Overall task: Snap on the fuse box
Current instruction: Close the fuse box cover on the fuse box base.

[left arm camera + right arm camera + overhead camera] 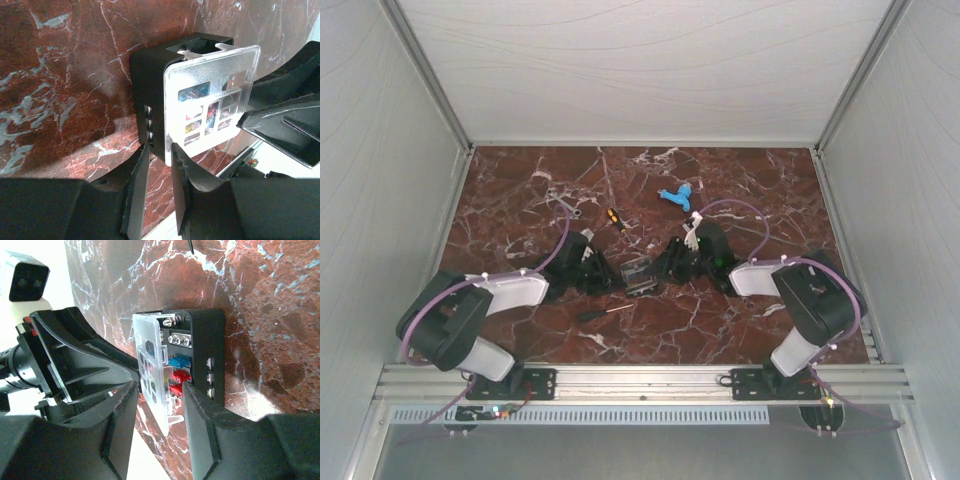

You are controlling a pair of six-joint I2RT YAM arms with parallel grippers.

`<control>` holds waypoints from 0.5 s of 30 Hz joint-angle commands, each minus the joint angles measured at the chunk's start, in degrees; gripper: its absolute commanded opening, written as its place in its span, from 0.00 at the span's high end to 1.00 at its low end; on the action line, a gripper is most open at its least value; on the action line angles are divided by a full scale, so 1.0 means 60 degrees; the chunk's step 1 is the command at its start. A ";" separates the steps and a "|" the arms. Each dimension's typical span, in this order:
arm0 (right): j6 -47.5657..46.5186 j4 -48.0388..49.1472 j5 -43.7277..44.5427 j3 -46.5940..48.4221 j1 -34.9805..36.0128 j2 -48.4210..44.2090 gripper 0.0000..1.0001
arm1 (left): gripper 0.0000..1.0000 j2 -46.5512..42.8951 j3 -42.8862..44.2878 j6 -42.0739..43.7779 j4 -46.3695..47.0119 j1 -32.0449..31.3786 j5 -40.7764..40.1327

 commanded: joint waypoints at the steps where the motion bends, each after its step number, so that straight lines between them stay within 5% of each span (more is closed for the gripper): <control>1: -0.1066 -0.1461 0.0726 0.0351 0.0062 -0.0745 0.60 | 0.76 0.0127 0.0367 0.0154 0.0194 -0.0054 0.0013; 8: -0.2255 -0.3288 0.1464 0.0827 0.0059 -0.1711 0.53 | 0.72 0.0038 0.0411 0.0170 0.0100 -0.0054 0.0009; 15: -0.2645 -0.3393 0.0803 0.1070 0.0069 -0.1387 0.50 | 0.65 -0.0124 0.0455 0.0134 0.0059 -0.0083 0.0053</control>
